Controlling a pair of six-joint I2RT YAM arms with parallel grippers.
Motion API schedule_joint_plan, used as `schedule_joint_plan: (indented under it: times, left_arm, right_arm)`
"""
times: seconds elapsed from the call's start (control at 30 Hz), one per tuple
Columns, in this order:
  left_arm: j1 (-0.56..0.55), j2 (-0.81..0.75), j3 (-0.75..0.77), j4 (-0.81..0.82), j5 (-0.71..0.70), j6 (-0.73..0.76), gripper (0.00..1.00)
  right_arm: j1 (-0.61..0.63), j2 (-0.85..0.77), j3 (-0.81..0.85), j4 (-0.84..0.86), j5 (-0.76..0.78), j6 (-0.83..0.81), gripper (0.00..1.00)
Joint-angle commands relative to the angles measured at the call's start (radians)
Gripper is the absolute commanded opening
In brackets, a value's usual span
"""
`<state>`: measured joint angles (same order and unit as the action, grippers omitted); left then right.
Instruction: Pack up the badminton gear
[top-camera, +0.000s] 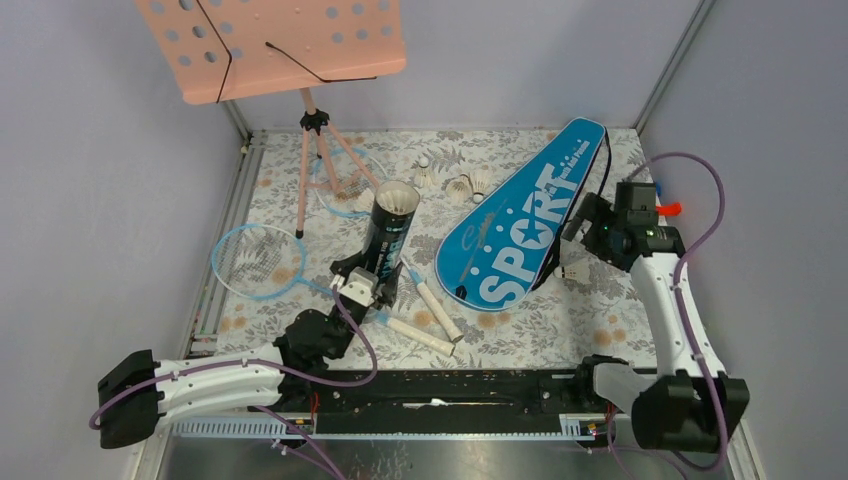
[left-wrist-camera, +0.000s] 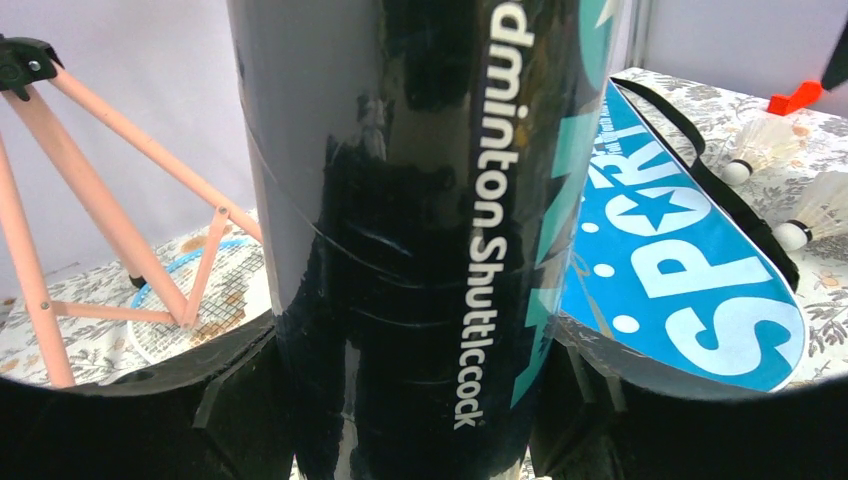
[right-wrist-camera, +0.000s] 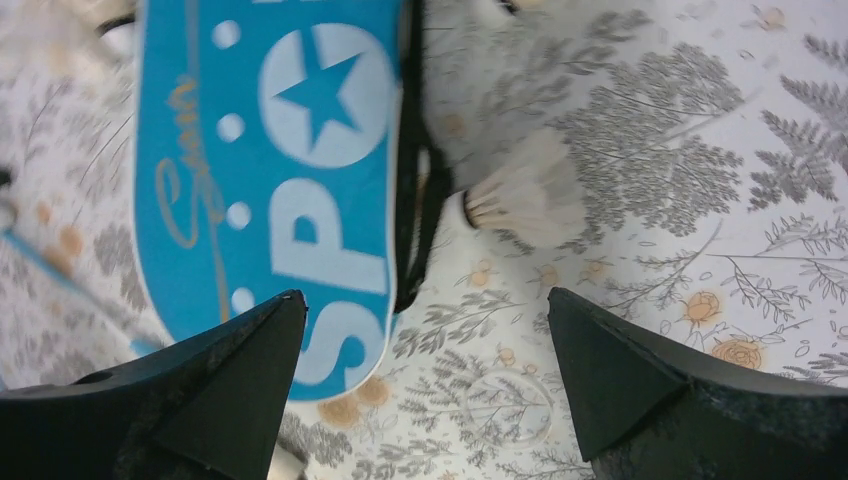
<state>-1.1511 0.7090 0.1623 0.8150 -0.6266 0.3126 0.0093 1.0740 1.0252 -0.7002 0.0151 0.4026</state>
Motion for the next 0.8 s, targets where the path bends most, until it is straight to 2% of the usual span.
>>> schedule_joint_plan:
  times: [0.0,0.13,0.23,0.33,0.53,0.67,0.77]
  left_arm:
    - [0.001,-0.003,0.042,0.076,-0.049,-0.02,0.15]
    - [0.001,-0.006,0.035,0.075,-0.024,-0.021,0.16]
    - [0.002,-0.007,0.031,0.076,-0.015,-0.023,0.16]
    - [0.001,-0.012,0.029,0.07,-0.011,-0.026,0.16]
    - [0.002,-0.013,0.026,0.069,0.007,-0.027,0.16]
    - [0.002,-0.01,0.026,0.07,0.006,-0.029,0.16]
    - [0.001,-0.007,0.026,0.07,0.013,-0.028,0.16]
  right_arm:
    - [-0.168,0.057,-0.075,0.139,-0.143,0.049,0.97]
    - [-0.255,0.166,-0.159,0.264,-0.227,0.059,0.92]
    - [-0.271,0.246,-0.156,0.296,-0.201,0.063,0.87]
    - [-0.272,0.308,-0.151,0.299,-0.168,0.058,0.78]
    - [-0.272,0.341,-0.173,0.314,-0.167,0.063,0.56]
    - [-0.272,0.338,-0.203,0.305,-0.157,0.068,0.53]
    - [-0.272,0.338,-0.232,0.32,-0.169,0.072,0.48]
